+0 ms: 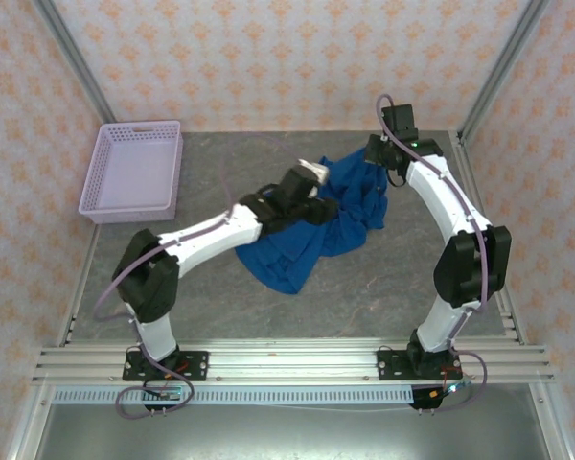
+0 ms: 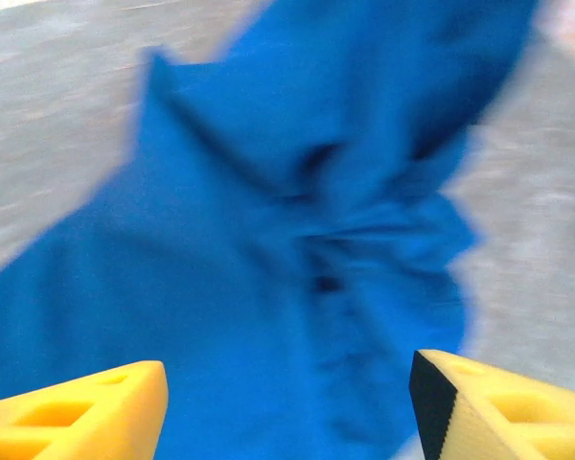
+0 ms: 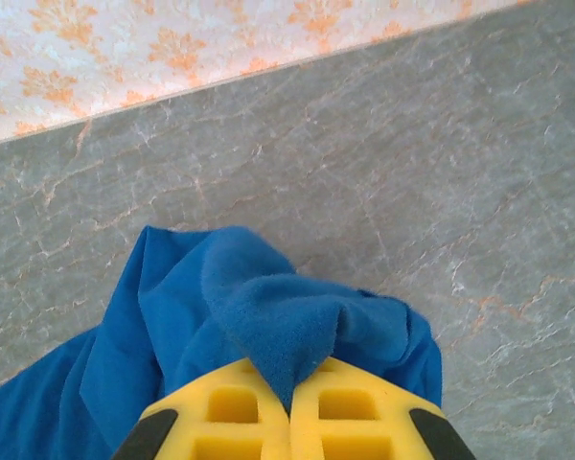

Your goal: Fold the inside-out t-shirt

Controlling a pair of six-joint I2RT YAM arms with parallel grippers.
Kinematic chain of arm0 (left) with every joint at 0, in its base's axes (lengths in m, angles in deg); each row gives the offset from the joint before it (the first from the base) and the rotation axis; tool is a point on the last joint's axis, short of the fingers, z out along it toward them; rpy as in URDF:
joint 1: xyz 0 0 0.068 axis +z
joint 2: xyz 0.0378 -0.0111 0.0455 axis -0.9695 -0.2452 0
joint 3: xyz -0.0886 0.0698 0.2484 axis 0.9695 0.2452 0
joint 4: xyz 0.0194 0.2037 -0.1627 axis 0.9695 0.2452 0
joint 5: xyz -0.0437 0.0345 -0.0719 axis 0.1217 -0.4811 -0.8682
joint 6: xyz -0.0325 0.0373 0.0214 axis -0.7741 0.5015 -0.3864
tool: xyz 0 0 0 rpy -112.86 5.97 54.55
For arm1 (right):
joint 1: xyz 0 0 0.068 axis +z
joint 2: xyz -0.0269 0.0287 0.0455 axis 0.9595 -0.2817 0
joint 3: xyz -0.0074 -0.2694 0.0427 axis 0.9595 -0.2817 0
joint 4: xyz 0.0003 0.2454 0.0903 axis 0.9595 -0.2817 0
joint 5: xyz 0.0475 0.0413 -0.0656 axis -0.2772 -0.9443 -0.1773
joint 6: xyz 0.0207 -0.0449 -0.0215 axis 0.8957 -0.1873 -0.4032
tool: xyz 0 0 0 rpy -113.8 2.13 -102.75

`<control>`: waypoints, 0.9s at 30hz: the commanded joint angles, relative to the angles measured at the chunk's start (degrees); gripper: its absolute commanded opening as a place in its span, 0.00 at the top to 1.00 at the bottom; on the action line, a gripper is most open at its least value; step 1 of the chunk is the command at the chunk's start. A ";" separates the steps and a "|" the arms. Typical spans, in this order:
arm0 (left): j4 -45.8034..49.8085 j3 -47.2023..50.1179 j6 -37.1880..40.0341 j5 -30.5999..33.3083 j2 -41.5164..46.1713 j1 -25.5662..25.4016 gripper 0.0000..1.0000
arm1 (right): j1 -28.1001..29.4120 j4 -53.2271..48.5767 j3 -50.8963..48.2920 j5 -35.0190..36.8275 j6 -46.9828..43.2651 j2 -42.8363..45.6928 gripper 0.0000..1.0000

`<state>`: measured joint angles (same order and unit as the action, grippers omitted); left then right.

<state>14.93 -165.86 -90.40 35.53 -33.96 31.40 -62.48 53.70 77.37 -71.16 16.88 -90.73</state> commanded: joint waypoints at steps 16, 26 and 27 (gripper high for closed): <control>7.56 -34.57 3.43 13.99 -35.55 -8.53 0.51 | -3.54 -0.35 -1.06 -0.84 -2.93 3.25 1.00; 3.00 -15.60 10.50 15.31 -4.21 -4.32 1.00 | -4.30 -3.37 3.35 1.48 -5.04 14.66 1.00; 1.64 -12.31 10.53 14.06 1.89 -3.30 1.00 | -4.30 -3.26 3.87 1.14 -5.05 16.92 1.00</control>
<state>22.03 -181.58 -82.40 48.58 -50.61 25.15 -66.55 50.58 77.26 -71.51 13.10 -82.05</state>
